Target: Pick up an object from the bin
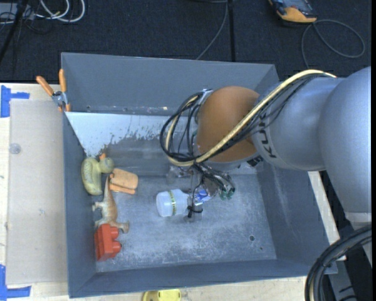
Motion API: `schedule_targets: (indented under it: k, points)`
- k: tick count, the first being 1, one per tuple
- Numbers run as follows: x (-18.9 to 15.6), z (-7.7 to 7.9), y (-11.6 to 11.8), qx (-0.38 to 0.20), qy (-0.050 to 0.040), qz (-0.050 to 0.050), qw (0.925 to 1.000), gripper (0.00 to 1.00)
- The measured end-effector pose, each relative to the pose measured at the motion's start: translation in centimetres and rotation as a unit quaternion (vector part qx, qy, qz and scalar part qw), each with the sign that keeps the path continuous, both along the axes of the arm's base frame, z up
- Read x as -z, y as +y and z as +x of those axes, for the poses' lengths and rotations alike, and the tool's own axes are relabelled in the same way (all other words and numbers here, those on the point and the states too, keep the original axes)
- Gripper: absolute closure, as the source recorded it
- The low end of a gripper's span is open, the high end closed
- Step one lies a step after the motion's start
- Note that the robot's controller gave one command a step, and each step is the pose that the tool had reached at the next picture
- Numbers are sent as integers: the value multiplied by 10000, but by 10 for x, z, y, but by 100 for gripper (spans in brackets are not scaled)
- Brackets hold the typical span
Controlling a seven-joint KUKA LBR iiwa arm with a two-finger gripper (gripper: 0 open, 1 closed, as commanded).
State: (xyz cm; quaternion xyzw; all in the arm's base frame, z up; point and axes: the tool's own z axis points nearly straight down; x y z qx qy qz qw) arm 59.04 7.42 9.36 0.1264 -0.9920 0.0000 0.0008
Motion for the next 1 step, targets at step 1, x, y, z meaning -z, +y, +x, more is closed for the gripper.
schedule_targets:
  k: [1]
  points:
    - [6, 1, 0, -57, -3, 7, 10000, 0]
